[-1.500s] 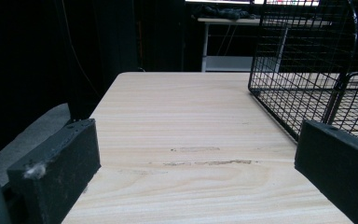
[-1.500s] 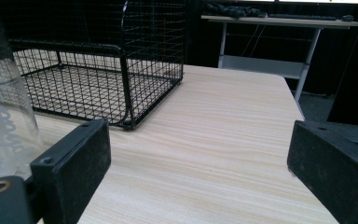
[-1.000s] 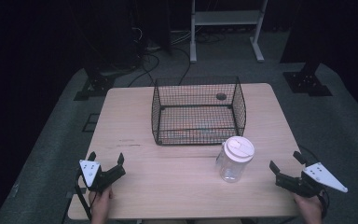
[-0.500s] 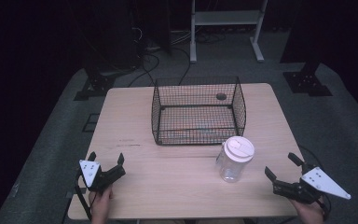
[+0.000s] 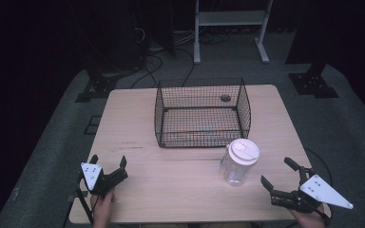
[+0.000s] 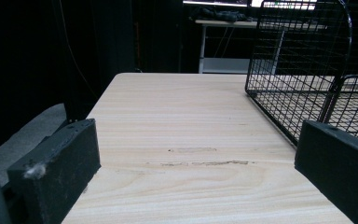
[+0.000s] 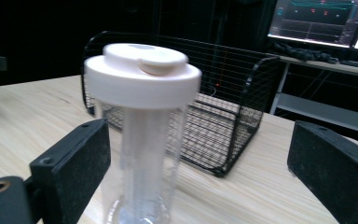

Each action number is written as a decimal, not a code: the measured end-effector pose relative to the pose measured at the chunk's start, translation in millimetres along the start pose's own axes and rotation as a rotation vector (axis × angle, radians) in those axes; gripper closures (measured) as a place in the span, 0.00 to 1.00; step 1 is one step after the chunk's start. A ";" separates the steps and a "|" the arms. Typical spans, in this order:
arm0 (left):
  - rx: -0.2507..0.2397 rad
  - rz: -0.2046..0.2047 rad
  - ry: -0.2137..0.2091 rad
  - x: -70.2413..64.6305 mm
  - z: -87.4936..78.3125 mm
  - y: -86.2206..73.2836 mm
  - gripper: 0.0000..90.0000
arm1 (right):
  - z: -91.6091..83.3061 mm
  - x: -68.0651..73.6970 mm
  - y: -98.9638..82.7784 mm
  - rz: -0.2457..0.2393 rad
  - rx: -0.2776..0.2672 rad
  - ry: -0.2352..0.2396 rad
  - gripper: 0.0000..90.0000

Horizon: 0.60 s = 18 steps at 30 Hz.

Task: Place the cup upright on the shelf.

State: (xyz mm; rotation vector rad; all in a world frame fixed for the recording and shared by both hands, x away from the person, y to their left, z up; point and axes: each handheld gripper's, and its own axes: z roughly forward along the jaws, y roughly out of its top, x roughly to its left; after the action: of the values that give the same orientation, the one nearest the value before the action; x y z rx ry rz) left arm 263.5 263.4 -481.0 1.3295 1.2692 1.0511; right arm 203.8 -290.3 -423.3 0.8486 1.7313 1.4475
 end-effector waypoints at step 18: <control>0.000 -0.014 0.002 1.3 -0.1 0.1 0.00 | 31.0 22.0 11.2 -0.037 0.027 0.049 0.01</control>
State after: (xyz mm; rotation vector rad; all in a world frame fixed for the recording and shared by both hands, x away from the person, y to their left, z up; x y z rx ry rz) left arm 263.5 264.7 -480.9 1.3179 1.2781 1.0432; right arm 218.9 -254.0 -418.3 0.7975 1.7965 1.4347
